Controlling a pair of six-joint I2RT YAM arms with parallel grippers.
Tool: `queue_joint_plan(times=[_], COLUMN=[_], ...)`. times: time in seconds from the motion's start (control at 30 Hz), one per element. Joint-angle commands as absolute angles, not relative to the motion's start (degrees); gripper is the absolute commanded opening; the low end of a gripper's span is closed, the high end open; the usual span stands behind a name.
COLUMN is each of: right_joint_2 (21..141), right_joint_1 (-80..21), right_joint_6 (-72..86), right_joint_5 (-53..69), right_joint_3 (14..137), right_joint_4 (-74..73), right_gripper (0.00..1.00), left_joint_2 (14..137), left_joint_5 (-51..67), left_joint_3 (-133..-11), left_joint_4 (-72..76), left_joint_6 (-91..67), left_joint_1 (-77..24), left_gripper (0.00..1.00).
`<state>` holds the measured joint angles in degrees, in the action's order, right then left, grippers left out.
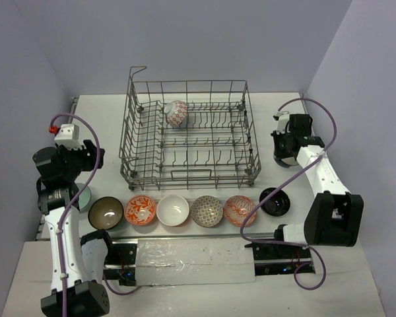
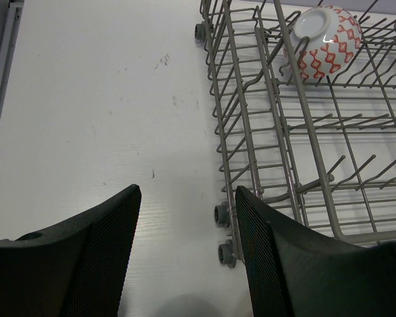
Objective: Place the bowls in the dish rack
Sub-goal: Pick up the bowl from the corner of the board.
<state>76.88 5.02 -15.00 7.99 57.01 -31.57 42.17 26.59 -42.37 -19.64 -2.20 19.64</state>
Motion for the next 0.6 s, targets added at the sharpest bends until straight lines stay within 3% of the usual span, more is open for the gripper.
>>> queue_joint_plan(times=[0.0,0.57], right_joint_2=[72.69,70.75], right_joint_1=[4.75,3.08], right_joint_6=[-14.5,-13.71], right_joint_5=[7.47,10.55], right_joint_3=[61.69,75.76], right_joint_4=[-30.41,-36.3], right_gripper=[0.0,0.0], left_joint_2=[41.4,40.87], left_joint_5=[27.95,28.65], left_joint_3=[-42.45,-42.63], left_joint_4=[-19.07,-19.42], left_joint_6=[-1.49,-1.58], left_joint_1=[19.95,20.3], left_gripper=[0.65,0.65])
